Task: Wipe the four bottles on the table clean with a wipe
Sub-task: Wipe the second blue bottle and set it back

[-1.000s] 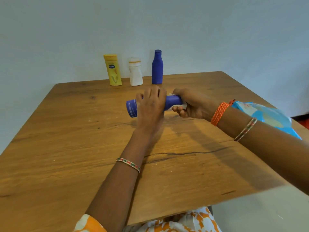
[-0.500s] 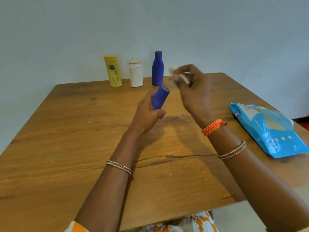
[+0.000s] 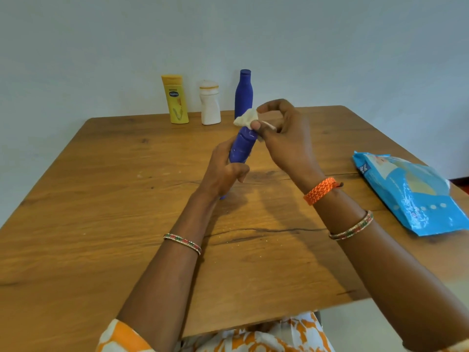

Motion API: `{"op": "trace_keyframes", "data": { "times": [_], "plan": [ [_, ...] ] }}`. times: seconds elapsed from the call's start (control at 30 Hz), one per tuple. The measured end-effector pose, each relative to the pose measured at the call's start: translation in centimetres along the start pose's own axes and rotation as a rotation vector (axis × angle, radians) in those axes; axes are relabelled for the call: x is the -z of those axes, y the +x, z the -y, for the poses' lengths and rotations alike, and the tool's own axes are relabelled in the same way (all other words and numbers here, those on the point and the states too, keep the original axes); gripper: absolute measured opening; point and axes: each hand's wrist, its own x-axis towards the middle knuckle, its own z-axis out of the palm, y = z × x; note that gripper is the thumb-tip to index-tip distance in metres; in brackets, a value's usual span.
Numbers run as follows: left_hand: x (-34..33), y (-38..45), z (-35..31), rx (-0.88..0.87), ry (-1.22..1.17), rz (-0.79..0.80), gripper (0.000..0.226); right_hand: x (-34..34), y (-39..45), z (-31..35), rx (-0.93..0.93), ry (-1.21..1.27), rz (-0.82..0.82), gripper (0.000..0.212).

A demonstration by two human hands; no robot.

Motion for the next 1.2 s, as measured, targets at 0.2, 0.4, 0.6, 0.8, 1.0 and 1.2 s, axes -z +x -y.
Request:
{"op": "trace_keyframes", "data": {
  "times": [0.2, 0.4, 0.6, 0.8, 1.0, 1.2],
  "plan": [
    [0.2, 0.0, 0.1, -0.013, -0.053, -0.040, 0.026, 0.9, -0.5, 0.5, 0.097, -0.106, 0.083, 0.008],
    [-0.1, -0.2, 0.1, -0.034, -0.036, -0.038, 0.029, 0.6, 0.1, 1.1, 0.089, -0.141, 0.076, 0.008],
    [-0.2, -0.2, 0.1, -0.008, -0.033, -0.034, 0.021, 1.0, 0.1, 1.9, 0.110, -0.229, 0.179, 0.006],
    [-0.3, -0.4, -0.3, -0.014, -0.011, -0.052, 0.018, 1.0, 0.2, 2.4, 0.103, -0.252, 0.181, 0.005],
    [-0.5, -0.4, -0.1, -0.019, 0.040, -0.010, 0.024, 1.3, 0.7, 1.5, 0.041, -0.289, 0.135, 0.003],
    [0.3, -0.1, 0.2, 0.017, -0.070, 0.007, 0.025, 1.4, 1.0, -0.5, -0.060, -0.027, -0.166, 0.016]
  ]
}}
